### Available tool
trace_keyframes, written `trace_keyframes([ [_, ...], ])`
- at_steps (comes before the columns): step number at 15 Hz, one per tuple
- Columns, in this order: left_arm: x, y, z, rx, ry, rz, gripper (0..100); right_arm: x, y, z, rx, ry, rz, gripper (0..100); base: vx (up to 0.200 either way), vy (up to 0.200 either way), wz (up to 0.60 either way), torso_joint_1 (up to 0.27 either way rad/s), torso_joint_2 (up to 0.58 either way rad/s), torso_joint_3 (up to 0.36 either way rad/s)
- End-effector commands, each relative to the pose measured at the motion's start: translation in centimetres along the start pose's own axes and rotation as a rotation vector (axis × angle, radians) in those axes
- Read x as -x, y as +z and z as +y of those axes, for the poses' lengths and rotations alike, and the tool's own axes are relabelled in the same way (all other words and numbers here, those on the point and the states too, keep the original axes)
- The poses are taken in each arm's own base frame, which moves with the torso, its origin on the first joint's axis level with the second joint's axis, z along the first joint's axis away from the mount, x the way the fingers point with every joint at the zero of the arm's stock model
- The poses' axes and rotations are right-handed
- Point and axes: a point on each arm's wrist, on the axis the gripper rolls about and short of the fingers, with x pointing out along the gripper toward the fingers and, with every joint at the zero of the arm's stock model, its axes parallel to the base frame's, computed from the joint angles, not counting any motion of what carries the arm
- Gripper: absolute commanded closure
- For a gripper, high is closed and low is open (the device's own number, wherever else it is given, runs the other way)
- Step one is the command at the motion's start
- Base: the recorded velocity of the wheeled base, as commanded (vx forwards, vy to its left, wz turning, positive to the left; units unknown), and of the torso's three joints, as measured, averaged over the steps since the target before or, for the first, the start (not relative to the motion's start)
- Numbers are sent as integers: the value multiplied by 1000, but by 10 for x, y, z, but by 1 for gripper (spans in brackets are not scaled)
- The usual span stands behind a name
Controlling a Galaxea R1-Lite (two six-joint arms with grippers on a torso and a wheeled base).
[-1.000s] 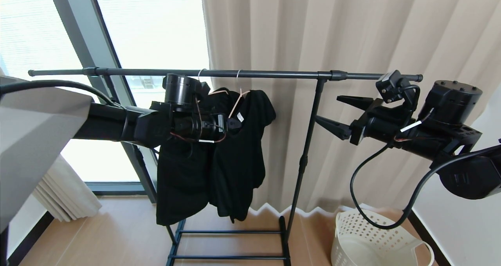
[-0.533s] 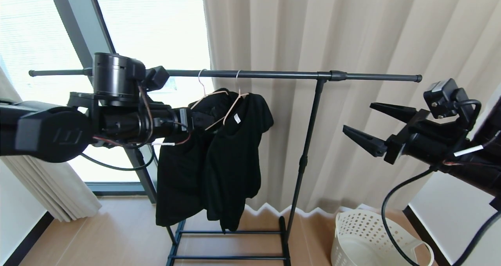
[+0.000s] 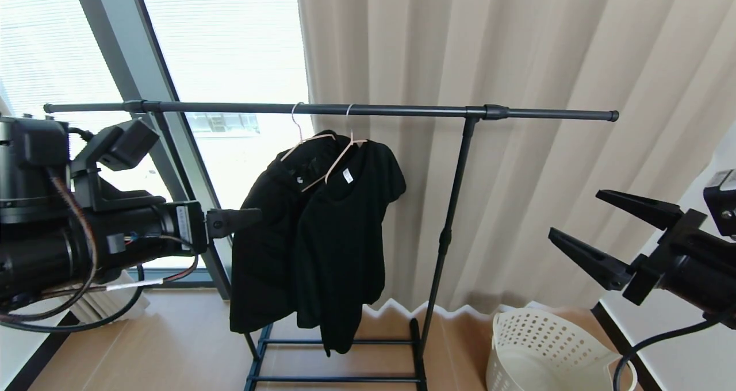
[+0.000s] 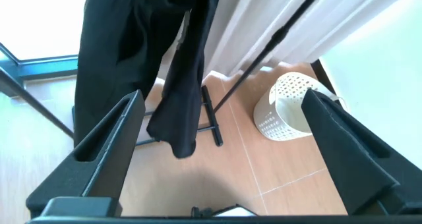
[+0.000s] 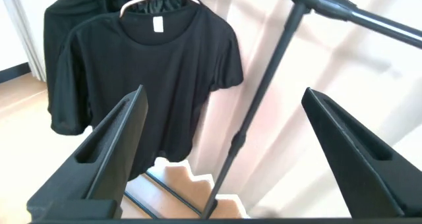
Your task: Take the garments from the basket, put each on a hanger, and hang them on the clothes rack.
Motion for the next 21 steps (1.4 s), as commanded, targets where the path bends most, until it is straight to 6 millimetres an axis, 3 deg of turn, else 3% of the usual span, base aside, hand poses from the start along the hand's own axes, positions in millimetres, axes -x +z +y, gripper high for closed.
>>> trace_keyframes([
  [1, 38, -11, -2, -19, -12, -64, 0, 23, 0, 9, 10, -1, -23, 0, 0, 0, 0, 0, 0, 0],
  [4, 64, -26, -2, -28, -17, -99, 0, 35, 1, 18, 7, 32, -21, 0, 0, 0, 0, 0, 0, 0],
  [7, 94, -55, 0, -56, -19, -136, 0, 51, 0, 27, 0, 54, -1, 0, 0, 0, 0, 0, 0, 0],
  [11, 119, -100, 6, -64, -23, -152, 0, 91, -13, 40, 6, 5, -10, 0, 0, 0, 0, 0, 0, 0],
  [15, 135, -136, 11, -72, -24, -188, 0, 156, -56, 65, -3, -13, 22, 0, 0, 0, 0, 0, 0, 0],
  [17, 136, -151, 14, -80, -20, -179, 0, 176, -63, 72, -4, -46, 21, 0, 0, 0, 0, 0, 0, 0],
  [21, 137, -167, 17, -79, -18, -175, 0, 186, -63, 71, 15, -223, -5, 0, 0, 0, 0, 0, 0, 0],
])
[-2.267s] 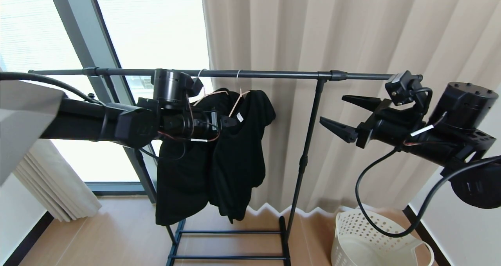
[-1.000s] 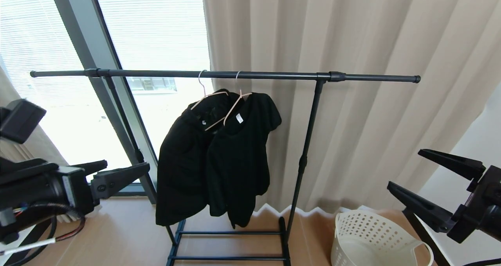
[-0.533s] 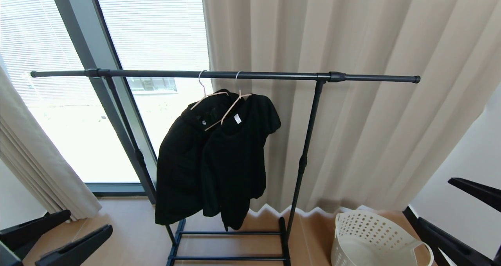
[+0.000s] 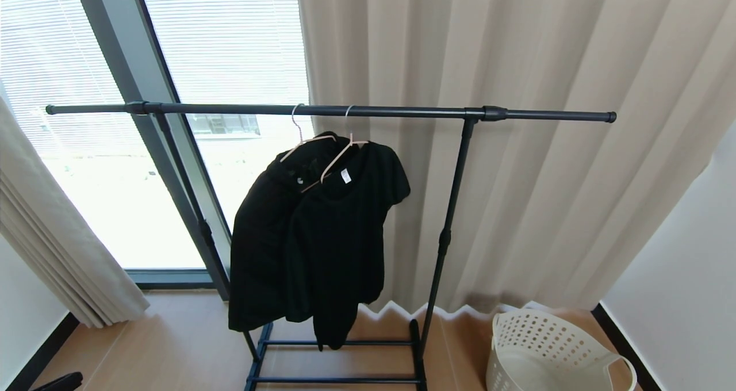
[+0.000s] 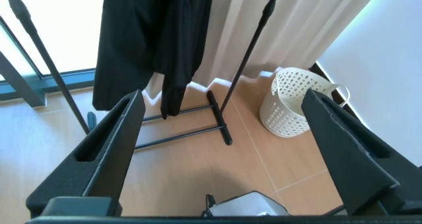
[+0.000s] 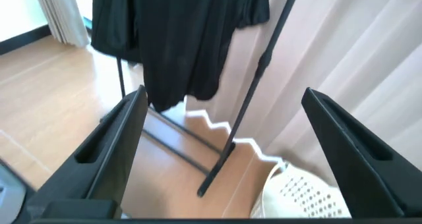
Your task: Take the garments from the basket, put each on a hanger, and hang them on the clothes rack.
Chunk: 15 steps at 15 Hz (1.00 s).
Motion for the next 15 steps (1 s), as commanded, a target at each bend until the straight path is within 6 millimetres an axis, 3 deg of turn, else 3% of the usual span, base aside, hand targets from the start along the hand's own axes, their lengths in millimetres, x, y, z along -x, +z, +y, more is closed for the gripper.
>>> trace_keyframes([
  [1, 6, -5, 0, -3, -3, -37, 0, 20, 6, -1, 182, -187, -168, 0, 0, 0, 0, 0, 0, 0],
  [2, 7, -6, 0, -4, -2, -45, 0, 21, 5, 0, 277, -247, -175, 0, 0, 0, 0, 0, 0, 0],
  [4, 8, -9, 1, 0, 30, -52, 0, 15, -9, 1, 310, -254, -155, 0, 0, 0, 0, 0, 0, 0],
  [5, 9, -10, 1, 1, 43, -60, 0, 14, -14, 2, 291, -222, -115, 0, 0, 0, 0, 0, 0, 0],
  [9, 15, -23, 3, -41, 93, -95, 0, 13, -19, 6, -79, -17, -120, 0, 0, 0, 0, 0, 0, 0],
  [15, 19, -44, 5, -65, 175, -71, 0, 12, -22, 5, -77, -156, -72, 0, 0, 0, 0, 0, 0, 0],
])
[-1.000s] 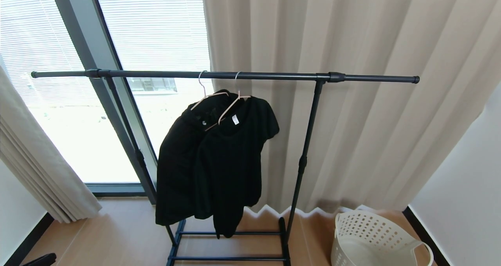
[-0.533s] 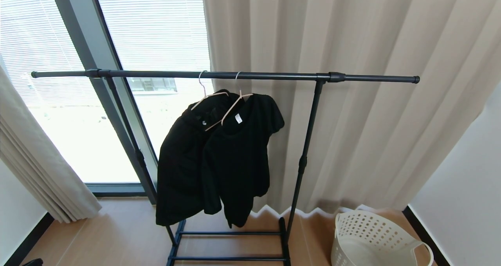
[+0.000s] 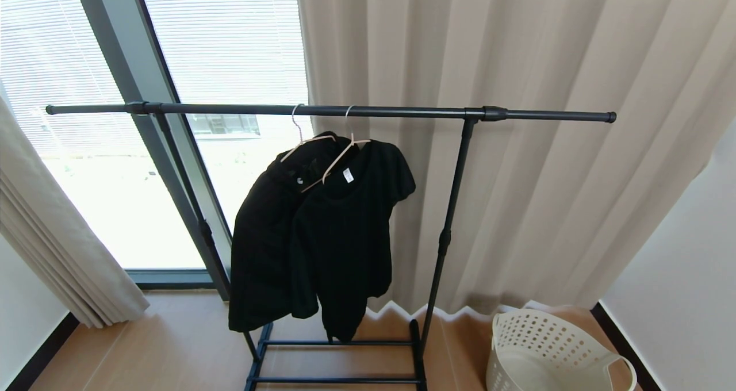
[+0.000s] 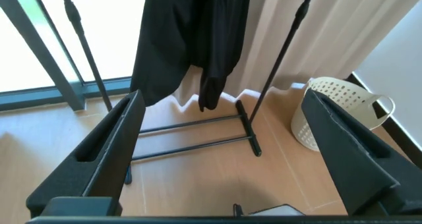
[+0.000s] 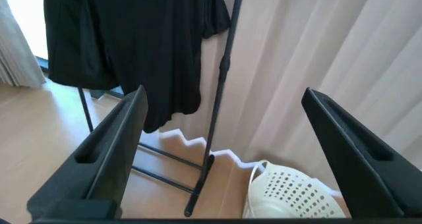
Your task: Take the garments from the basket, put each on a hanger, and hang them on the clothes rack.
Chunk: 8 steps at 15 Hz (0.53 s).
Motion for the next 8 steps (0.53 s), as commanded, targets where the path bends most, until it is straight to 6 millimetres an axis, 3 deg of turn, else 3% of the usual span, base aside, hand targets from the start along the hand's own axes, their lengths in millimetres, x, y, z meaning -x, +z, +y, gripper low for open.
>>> trace_keyframes([
  [1, 3, -2, 0, 2, 51, -25, 0, -1, 0, 1, -2, -59, 10, 0, 0, 0, 0, 0, 0, 0],
  [3, 12, -7, -2, -86, 202, -117, 0, 3, -1, 3, 3, -156, -24, 0, 0, 0, 0, 0, 0, 0],
  [5, 21, -11, -5, -70, 187, -238, 0, 6, -2, 4, 3, -187, -68, 0, 0, 0, 0, 0, 0, 0],
  [8, 24, -13, -5, -57, 146, -280, 0, 6, -1, 4, -18, -197, -72, 0, 0, 0, 0, 0, 0, 0],
])
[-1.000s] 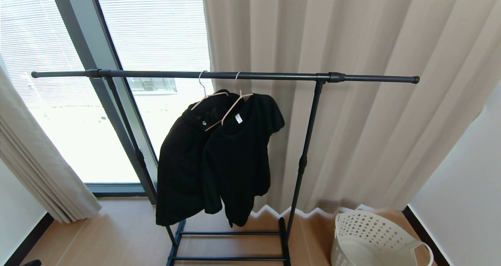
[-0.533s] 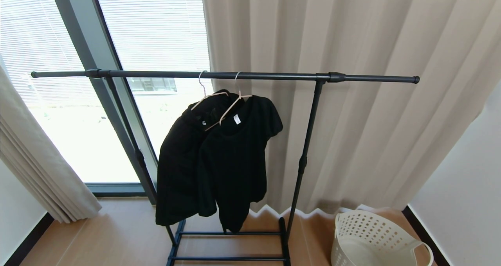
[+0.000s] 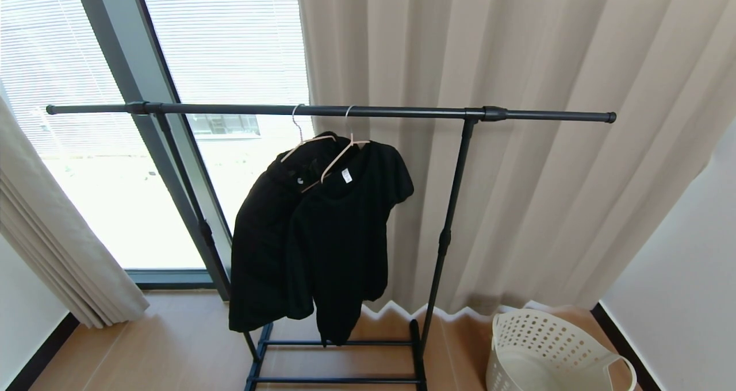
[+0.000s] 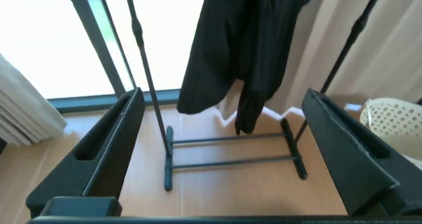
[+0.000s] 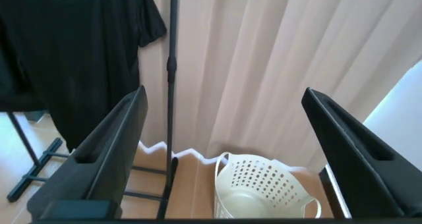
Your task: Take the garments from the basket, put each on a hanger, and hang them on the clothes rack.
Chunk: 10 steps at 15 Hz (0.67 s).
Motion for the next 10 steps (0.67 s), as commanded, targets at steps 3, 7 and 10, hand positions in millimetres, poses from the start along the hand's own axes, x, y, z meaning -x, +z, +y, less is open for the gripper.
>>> trace_keyframes([
  [3, 5, -1, 0, -2, 4, -61, 0, 1, 0, 1, -44, 24, -9, 0, 0, 0, 0, 0, 0, 0],
  [7, 5, -1, 0, -3, 3, -61, 0, 1, 0, 1, -47, 19, -9, 0, 0, 0, 0, 0, 0, 0],
  [10, 5, -1, 0, -3, 3, -61, 0, 1, -1, 1, -42, 22, -8, 0, 0, 0, 0, 0, 0, 0],
])
